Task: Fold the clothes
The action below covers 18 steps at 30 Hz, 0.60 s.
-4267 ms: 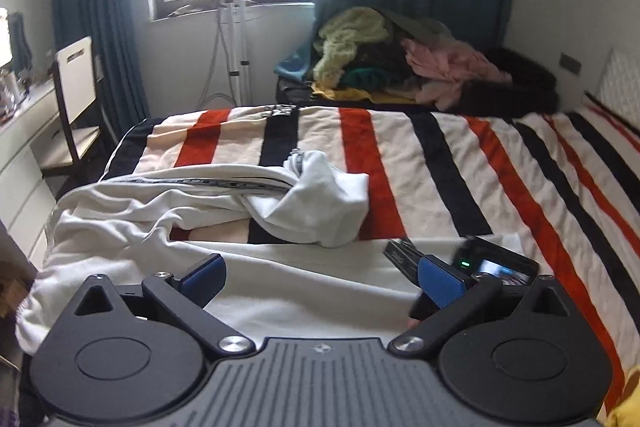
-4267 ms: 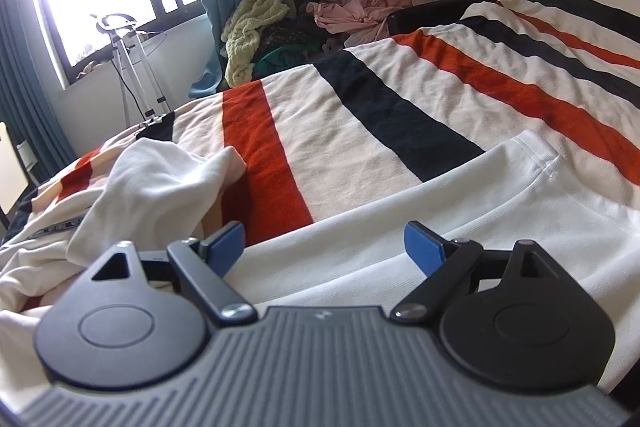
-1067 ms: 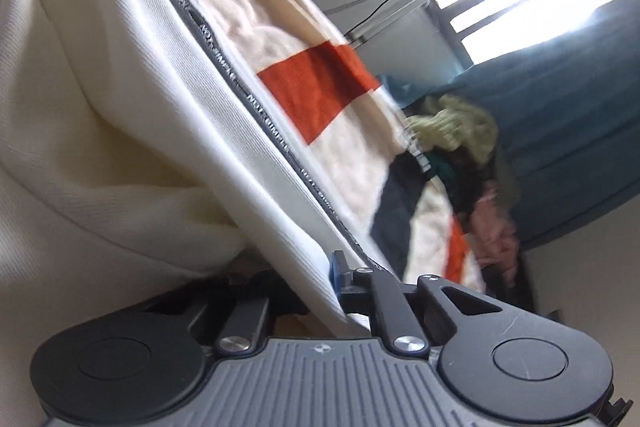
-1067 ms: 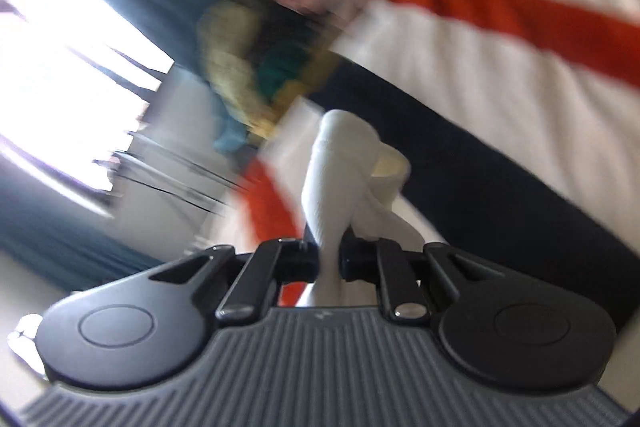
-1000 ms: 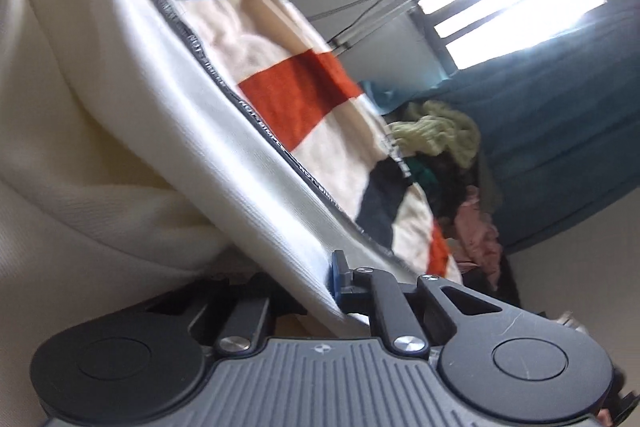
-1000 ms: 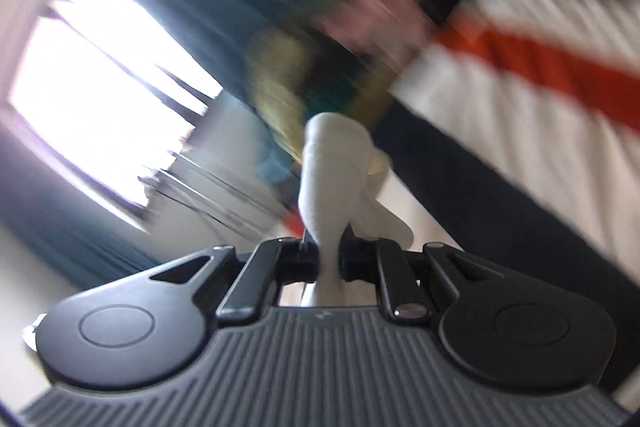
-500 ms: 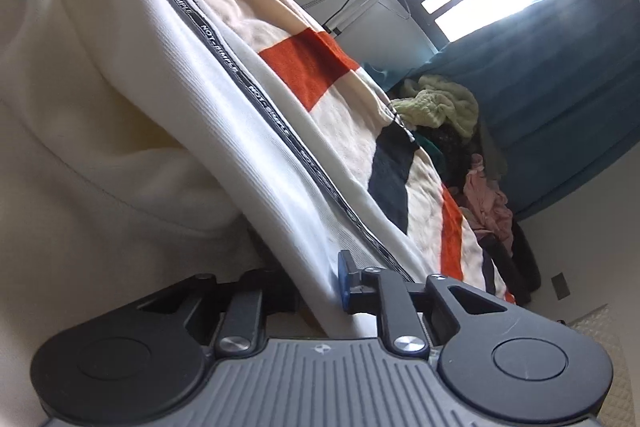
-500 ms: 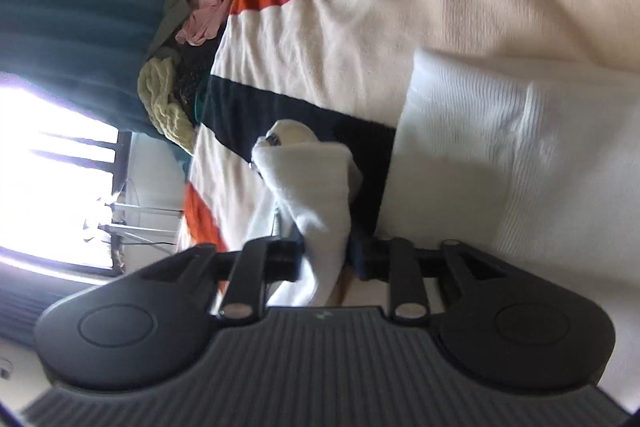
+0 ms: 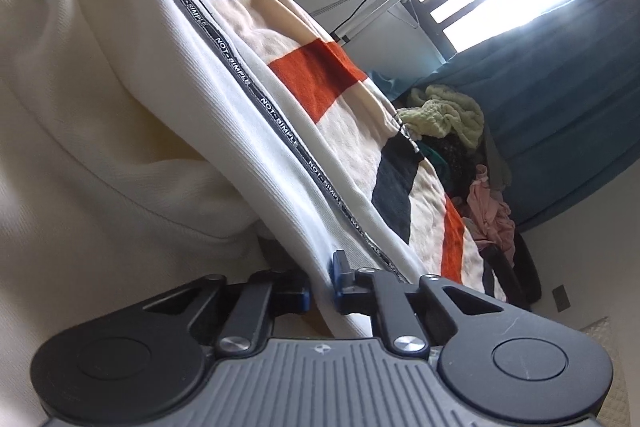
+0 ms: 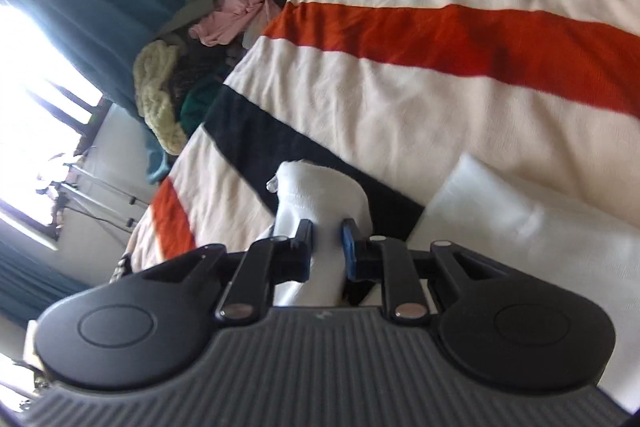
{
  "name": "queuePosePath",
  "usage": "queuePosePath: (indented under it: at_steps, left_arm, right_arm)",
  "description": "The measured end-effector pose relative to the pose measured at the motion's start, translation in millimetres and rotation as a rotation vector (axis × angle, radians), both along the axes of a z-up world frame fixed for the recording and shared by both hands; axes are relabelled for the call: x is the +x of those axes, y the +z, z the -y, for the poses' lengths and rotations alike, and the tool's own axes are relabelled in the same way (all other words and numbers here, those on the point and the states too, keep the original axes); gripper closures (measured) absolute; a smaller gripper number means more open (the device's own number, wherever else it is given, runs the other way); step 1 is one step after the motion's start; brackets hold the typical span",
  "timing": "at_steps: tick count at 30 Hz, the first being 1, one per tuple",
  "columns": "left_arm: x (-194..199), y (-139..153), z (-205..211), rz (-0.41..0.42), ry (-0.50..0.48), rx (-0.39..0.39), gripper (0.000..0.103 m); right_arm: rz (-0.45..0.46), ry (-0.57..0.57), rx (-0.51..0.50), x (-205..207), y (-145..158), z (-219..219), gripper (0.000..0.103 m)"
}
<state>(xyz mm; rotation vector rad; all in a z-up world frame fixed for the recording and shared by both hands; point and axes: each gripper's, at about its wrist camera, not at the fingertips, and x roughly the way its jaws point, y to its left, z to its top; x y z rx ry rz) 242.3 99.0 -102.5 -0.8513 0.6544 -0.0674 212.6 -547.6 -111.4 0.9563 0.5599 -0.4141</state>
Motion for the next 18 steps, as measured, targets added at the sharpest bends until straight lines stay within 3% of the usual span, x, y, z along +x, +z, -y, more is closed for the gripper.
queuePosePath:
  at_steps: [3,5,9,12,15,18]
  left_arm:
    - [1.3,0.1,-3.1,0.013,-0.004,-0.037,0.097]
    - [1.8,0.4,-4.7,0.021,-0.007,-0.056,0.098]
    - [2.8,1.1,-7.8,0.038,-0.014,-0.094,0.098]
    - [3.6,1.6,-10.1,0.051,-0.020,-0.123,0.097]
    - [4.3,2.0,-12.4,0.063,-0.025,-0.152,0.097]
    - [5.4,-3.5,-9.7,0.034,-0.039,-0.135,0.097]
  right_arm:
    - [-0.001,0.056,-0.074,31.5,22.5,-4.8,0.092]
    - [0.058,0.102,-0.117,54.2,56.6,-10.0,0.093]
    - [0.302,0.155,-0.208,74.9,138.8,-27.5,0.093]
    - [0.470,0.154,-0.281,57.5,172.0,-36.1,0.093]
    - [0.463,0.076,-0.273,28.6,144.2,-26.3,0.093]
    - [0.286,0.002,-0.189,3.7,68.0,-7.5,0.093]
